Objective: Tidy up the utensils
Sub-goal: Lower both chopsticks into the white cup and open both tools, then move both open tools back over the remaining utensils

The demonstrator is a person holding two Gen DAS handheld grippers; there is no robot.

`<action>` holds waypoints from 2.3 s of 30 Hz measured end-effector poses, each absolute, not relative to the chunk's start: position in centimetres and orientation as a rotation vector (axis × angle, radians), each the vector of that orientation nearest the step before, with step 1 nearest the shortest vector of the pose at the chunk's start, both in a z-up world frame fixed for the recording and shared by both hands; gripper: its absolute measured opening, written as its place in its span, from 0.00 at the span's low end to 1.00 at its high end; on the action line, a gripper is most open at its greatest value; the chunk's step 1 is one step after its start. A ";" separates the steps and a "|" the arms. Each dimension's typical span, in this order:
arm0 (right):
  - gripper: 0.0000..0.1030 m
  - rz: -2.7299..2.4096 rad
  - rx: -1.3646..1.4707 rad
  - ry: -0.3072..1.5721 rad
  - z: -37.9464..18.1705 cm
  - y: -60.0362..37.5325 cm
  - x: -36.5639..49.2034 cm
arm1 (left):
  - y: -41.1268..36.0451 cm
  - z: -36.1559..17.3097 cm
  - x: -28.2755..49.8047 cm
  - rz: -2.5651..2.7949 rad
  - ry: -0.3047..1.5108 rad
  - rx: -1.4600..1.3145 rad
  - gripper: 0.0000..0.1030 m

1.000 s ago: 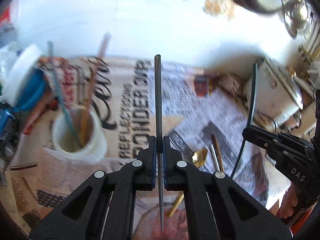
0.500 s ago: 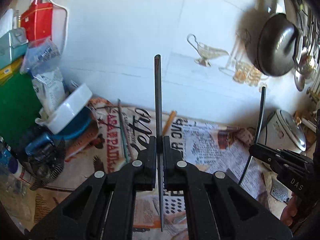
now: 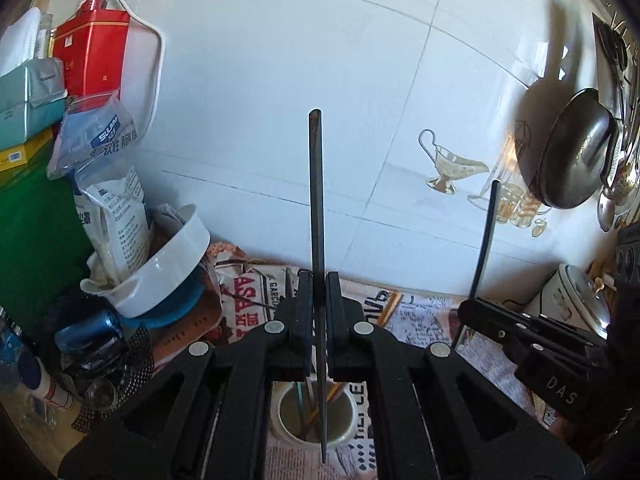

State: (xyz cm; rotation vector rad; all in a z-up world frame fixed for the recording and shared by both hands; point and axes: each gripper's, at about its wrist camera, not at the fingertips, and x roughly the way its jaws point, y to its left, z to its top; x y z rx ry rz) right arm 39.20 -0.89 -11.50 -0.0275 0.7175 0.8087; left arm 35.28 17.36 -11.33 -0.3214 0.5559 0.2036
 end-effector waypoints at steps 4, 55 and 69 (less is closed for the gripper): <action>0.06 0.802 -0.031 0.716 -12.0 0.9 39.7 | 18.3 -12.2 36.5 0.199 0.538 -0.318 0.03; 0.16 0.805 -0.144 0.863 -14.7 -2.7 37.3 | 13.7 -16.2 34.0 0.167 0.794 -0.185 0.11; 0.20 0.692 -0.157 0.813 -13.2 -12.1 36.9 | 6.4 -14.0 33.9 0.096 0.766 -0.174 0.41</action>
